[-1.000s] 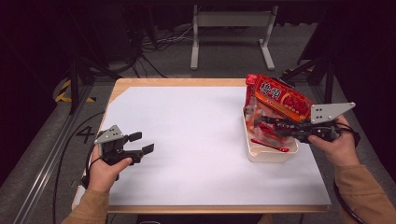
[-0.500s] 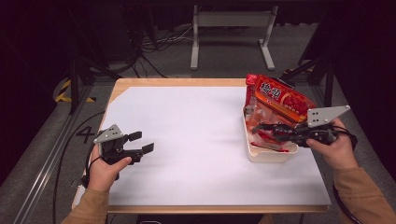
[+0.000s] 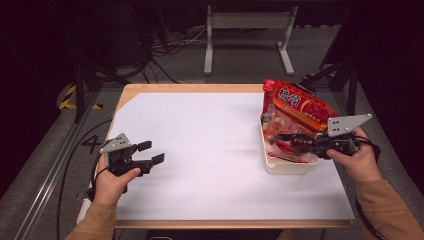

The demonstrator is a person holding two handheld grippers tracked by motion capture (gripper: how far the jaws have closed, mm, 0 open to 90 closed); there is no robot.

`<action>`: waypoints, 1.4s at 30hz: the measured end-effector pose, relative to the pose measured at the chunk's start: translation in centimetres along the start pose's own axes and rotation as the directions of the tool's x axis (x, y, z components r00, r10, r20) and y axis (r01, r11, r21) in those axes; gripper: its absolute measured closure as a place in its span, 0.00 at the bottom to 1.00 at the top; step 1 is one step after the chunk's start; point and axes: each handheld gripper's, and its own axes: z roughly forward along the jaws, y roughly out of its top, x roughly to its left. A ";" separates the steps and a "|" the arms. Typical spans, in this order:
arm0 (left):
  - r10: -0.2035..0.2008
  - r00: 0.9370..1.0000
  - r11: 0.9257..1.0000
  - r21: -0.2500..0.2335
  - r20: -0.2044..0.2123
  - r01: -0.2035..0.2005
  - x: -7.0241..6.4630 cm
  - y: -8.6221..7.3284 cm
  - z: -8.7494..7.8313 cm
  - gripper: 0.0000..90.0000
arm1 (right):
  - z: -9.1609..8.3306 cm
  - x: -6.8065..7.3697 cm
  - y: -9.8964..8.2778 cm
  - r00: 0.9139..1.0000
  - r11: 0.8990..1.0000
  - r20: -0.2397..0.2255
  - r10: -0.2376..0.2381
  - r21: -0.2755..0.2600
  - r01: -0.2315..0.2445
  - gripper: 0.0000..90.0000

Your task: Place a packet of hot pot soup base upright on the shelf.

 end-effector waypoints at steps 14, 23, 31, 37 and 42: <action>0.004 1.000 1.000 0.004 0.005 -0.004 0.0 0.0 0.2 0.29 | 0.0 -0.2 -0.2 0.998 0.999 -0.057 0.014 0.037 -0.011 0.98; -0.008 1.000 1.000 0.001 0.012 0.008 0.2 0.0 0.2 0.29 | -0.1 0.3 -1.1 0.999 0.996 0.029 0.031 0.083 -0.033 0.74; 0.001 1.000 1.000 0.002 0.008 -0.001 0.1 0.0 0.1 0.29 | -0.3 1.3 0.2 0.997 1.000 0.073 0.018 0.021 -0.019 0.54; 0.007 1.000 1.000 0.001 -0.006 -0.007 -0.2 -0.4 -0.5 0.27 | 0.7 2.9 1.7 0.985 0.997 0.169 0.043 -0.075 -0.030 0.42; 0.024 0.999 1.000 -0.009 -0.026 -0.024 -0.9 -0.7 -1.6 0.26 | 2.2 4.6 3.1 0.970 0.984 0.220 0.100 -0.169 -0.063 0.36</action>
